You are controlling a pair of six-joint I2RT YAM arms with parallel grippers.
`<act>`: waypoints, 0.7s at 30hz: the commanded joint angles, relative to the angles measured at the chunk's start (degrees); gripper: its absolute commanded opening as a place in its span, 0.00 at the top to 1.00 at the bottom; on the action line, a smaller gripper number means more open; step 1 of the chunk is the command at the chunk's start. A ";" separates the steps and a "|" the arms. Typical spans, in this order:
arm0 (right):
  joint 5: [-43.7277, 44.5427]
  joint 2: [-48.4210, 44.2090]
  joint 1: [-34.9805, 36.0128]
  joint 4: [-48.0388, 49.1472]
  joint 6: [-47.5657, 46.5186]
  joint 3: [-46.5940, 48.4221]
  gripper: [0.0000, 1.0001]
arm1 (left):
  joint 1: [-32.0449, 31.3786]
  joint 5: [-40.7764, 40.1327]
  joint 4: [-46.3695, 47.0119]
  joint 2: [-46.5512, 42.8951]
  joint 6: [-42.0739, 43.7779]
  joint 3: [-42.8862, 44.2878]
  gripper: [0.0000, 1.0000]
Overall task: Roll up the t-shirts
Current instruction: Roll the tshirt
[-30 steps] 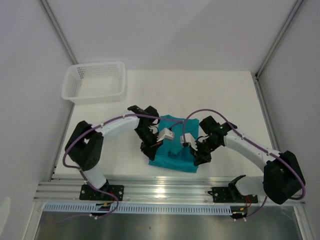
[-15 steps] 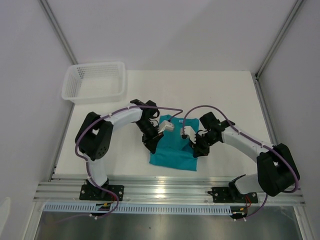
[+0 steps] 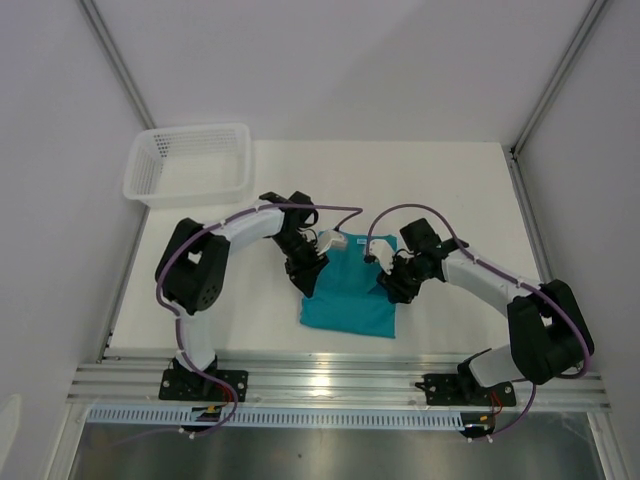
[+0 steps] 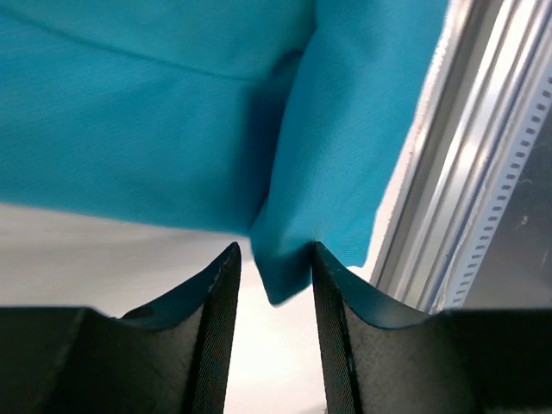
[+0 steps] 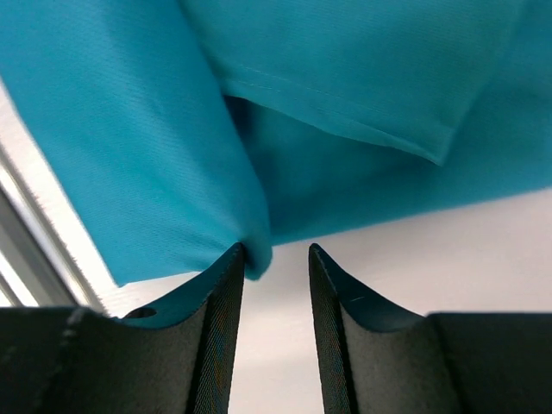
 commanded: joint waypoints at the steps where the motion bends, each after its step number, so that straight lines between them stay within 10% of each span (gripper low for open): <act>1: 3.50 -1.22 -1.73 3.10 2.89 1.34 0.60 | 2.37 -1.25 1.32 0.35 -1.89 3.09 0.58; 10: 4.47 -4.12 -2.44 1.70 5.88 4.50 0.63 | 3.07 -5.65 2.02 -0.16 -5.23 5.54 0.59; 21: -10.99 -12.74 1.68 10.12 17.83 -4.80 0.95 | -2.45 -2.84 2.72 -9.59 -5.23 0.11 0.71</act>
